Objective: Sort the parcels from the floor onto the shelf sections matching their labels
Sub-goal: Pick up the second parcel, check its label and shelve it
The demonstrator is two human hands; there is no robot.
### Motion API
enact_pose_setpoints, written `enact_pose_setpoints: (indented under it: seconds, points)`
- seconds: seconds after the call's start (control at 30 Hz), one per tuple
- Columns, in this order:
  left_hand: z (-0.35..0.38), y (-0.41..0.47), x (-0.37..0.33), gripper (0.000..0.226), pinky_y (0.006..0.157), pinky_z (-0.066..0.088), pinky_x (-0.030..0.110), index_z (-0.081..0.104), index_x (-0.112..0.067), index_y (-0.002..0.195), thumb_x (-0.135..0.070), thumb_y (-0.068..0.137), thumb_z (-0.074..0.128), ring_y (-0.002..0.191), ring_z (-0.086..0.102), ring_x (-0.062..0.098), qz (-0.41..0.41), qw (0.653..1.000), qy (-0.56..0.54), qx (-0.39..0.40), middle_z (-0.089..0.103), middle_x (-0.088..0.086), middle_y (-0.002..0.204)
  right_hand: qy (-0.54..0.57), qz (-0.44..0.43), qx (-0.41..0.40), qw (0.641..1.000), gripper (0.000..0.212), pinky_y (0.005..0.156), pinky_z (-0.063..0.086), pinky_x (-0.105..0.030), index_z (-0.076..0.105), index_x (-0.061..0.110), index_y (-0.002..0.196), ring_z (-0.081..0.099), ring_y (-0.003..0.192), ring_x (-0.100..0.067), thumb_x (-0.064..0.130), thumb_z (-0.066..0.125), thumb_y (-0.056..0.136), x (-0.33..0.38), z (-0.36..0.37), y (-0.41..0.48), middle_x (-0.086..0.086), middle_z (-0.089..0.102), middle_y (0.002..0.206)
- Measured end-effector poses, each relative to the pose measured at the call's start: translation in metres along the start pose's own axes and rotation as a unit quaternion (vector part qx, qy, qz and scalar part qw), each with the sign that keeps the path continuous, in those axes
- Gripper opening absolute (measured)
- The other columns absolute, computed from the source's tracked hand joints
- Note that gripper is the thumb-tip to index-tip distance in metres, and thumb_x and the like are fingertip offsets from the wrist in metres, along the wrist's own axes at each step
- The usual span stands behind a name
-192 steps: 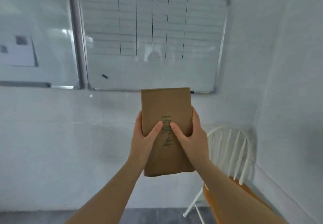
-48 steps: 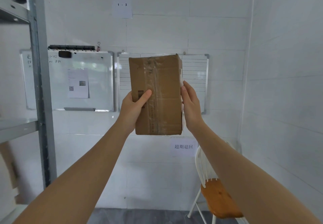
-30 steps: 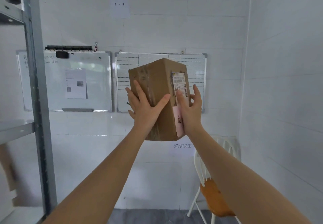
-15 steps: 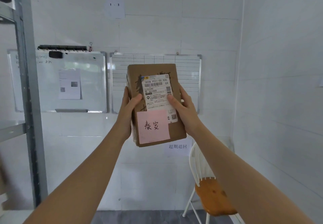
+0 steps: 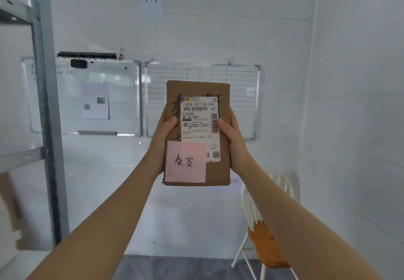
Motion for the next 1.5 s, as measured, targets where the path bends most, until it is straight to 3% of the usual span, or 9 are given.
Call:
enact_pose_setpoints:
  seconds: [0.37, 0.6, 0.67, 0.87, 1.03, 1.13, 1.3, 1.4, 1.5]
  points:
    - [-0.013, -0.003, -0.002, 0.080, 0.088, 0.050, 0.046, 0.040, -0.018, 0.139, -0.048, 0.069, 0.062, 0.109, 0.060, 0.034, -0.027, 1.000, 0.009, -0.005, 0.055, 0.019, 0.134, 0.023, -0.001, 0.008, 1.000, 0.078, 0.102, 0.043, -0.054, 0.023, 0.023, 0.148, 0.056, 0.121, -0.033, 0.037, 0.062, 0.082, -0.001, 0.017, 0.003, -0.015, 0.051, 0.140]
    - [-0.024, -0.009, -0.017, 0.079, 0.062, 0.058, 0.031, 0.041, -0.017, 0.139, -0.050, 0.071, 0.061, 0.087, 0.070, 0.022, -0.028, 0.999, -0.015, -0.013, 0.057, 0.016, 0.129, 0.037, -0.004, 0.014, 0.999, 0.072, 0.099, 0.048, -0.047, 0.025, 0.025, 0.148, 0.060, 0.116, -0.029, 0.034, 0.058, 0.085, -0.001, 0.037, 0.006, -0.013, 0.053, 0.138]
    - [-0.028, -0.010, -0.022, 0.092, 0.059, 0.057, 0.031, 0.043, -0.019, 0.138, -0.057, 0.059, 0.072, 0.084, 0.071, 0.021, -0.035, 0.999, -0.008, -0.015, 0.060, 0.014, 0.126, 0.050, -0.008, 0.017, 0.999, 0.072, 0.100, 0.046, -0.048, 0.025, 0.025, 0.148, 0.058, 0.119, -0.031, 0.034, 0.058, 0.084, -0.003, 0.044, 0.007, -0.014, 0.052, 0.139]
    - [-0.037, -0.024, -0.030, 0.076, 0.062, 0.057, 0.032, 0.042, -0.022, 0.139, -0.054, 0.072, 0.058, 0.088, 0.071, 0.022, -0.032, 0.999, 0.004, -0.036, 0.060, 0.012, 0.126, 0.092, -0.004, 0.035, 0.995, 0.074, 0.101, 0.045, -0.051, 0.027, 0.024, 0.147, 0.057, 0.119, -0.031, 0.036, 0.060, 0.083, -0.011, 0.056, 0.004, -0.014, 0.053, 0.139]
    - [-0.037, -0.043, -0.041, 0.068, 0.062, 0.058, 0.030, 0.047, -0.022, 0.136, -0.051, 0.075, 0.053, 0.084, 0.072, 0.020, -0.009, 0.996, 0.035, -0.079, 0.072, 0.005, 0.106, 0.128, 0.008, 0.073, 0.989, 0.069, 0.092, 0.051, -0.044, 0.029, 0.026, 0.147, 0.061, 0.112, -0.027, 0.032, 0.057, 0.084, -0.015, 0.067, 0.010, -0.013, 0.053, 0.138]
    - [-0.037, -0.059, -0.053, 0.072, 0.061, 0.058, 0.030, 0.044, -0.019, 0.138, -0.053, 0.076, 0.058, 0.085, 0.072, 0.020, 0.026, 0.989, 0.071, -0.125, 0.064, 0.012, 0.121, 0.153, 0.023, 0.106, 0.982, 0.073, 0.094, 0.050, -0.047, 0.031, 0.026, 0.146, 0.060, 0.114, -0.029, 0.035, 0.061, 0.081, -0.018, 0.079, 0.012, -0.014, 0.054, 0.137]
    - [-0.034, -0.100, -0.070, 0.105, 0.067, 0.058, 0.035, 0.044, -0.018, 0.138, -0.061, 0.048, 0.078, 0.096, 0.069, 0.025, 0.056, 0.971, 0.113, -0.204, 0.061, 0.015, 0.125, 0.206, 0.051, 0.183, 0.960, 0.068, 0.097, 0.048, -0.047, 0.032, 0.027, 0.146, 0.058, 0.118, -0.033, 0.032, 0.059, 0.083, -0.020, 0.103, 0.002, -0.013, 0.055, 0.136]
    - [-0.030, -0.135, -0.084, 0.107, 0.071, 0.058, 0.036, 0.044, -0.017, 0.137, -0.061, 0.046, 0.079, 0.100, 0.068, 0.026, 0.086, 0.955, 0.126, -0.256, 0.061, 0.016, 0.127, 0.237, 0.073, 0.240, 0.938, 0.067, 0.097, 0.049, -0.046, 0.033, 0.027, 0.145, 0.057, 0.119, -0.033, 0.030, 0.057, 0.083, -0.017, 0.129, -0.014, -0.013, 0.055, 0.137]
    - [-0.020, -0.176, -0.103, 0.101, 0.062, 0.058, 0.029, 0.057, -0.016, 0.124, -0.059, 0.037, 0.082, 0.087, 0.072, 0.021, 0.088, 0.942, 0.140, -0.293, 0.073, 0.010, 0.106, 0.265, 0.091, 0.287, 0.916, 0.067, 0.094, 0.050, -0.045, 0.034, 0.028, 0.145, 0.060, 0.114, -0.030, 0.032, 0.058, 0.082, -0.013, 0.163, -0.035, -0.012, 0.057, 0.135]
Point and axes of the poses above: each hand's wrist, its own y-axis towards the middle knuckle, its own z-axis out of the palm, x = y × z, the point moved 5 cm from there along y, towards the middle knuckle
